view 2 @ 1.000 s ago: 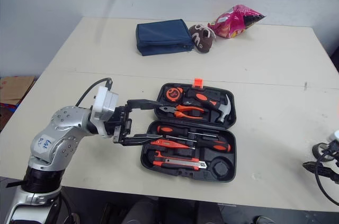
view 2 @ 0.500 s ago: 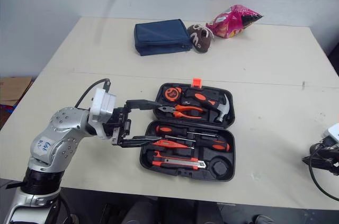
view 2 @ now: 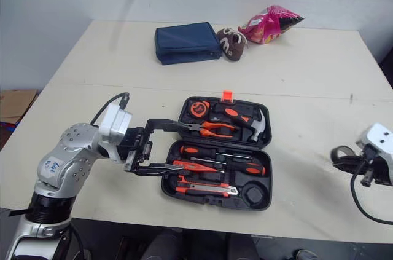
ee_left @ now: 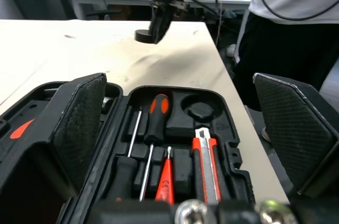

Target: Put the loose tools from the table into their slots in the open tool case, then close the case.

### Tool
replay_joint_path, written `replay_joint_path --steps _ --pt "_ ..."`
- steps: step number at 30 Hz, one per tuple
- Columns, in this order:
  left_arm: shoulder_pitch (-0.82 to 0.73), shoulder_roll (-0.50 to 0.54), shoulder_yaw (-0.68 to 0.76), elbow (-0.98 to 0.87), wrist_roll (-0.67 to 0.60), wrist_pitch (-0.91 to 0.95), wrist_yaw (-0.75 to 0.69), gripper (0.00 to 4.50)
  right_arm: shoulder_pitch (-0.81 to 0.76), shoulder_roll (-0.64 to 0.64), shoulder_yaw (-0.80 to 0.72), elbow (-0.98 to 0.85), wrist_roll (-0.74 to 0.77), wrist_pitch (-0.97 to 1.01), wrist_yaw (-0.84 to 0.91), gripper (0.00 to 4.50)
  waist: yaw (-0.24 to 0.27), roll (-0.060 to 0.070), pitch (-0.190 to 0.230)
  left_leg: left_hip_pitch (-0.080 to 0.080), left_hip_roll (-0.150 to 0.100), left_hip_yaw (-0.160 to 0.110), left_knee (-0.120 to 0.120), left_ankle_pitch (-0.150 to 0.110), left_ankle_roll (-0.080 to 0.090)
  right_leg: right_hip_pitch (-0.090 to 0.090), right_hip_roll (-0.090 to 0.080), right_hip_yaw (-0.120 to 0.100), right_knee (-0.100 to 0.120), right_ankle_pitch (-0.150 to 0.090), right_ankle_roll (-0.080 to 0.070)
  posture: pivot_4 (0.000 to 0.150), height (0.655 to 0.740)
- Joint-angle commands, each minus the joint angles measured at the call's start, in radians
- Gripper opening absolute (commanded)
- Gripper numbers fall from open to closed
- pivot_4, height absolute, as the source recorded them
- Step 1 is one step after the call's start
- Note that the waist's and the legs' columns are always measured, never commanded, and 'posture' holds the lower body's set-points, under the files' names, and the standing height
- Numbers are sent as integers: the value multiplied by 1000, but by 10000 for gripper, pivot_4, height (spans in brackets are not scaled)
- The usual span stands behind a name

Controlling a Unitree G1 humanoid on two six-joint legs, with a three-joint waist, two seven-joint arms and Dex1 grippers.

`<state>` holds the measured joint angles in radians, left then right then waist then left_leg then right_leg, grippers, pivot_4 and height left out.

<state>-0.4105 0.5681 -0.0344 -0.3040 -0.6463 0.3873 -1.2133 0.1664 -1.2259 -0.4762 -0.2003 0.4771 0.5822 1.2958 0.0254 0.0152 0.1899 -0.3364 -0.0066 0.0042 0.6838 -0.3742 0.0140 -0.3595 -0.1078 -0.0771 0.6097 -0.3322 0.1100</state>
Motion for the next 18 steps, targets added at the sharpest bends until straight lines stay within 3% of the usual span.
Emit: replay_joint_path --steps 1,10,18 --pt "-26 0 -32 8 9 -25 -39 45000 10 -23 44 -290 154 131 34 521 1 -1 1 0 1 0 0 0 0 0 1 0 0 0 0 1500 7400" --pt "-43 -4 -59 8 16 -12 -23 45000 -91 17 273 -514 221 224 -93 521 2 -4 2 -3 -2 -3 1 0 1 1 -2 -2 -4 2 2 1500 7400" --pt "-58 -6 -56 17 18 -9 -14 45000 -122 3 456 -468 58 176 -160 521 1 -4 2 -4 -3 -3 1 0 1 0 -2 -2 -4 2 2 1500 7400"
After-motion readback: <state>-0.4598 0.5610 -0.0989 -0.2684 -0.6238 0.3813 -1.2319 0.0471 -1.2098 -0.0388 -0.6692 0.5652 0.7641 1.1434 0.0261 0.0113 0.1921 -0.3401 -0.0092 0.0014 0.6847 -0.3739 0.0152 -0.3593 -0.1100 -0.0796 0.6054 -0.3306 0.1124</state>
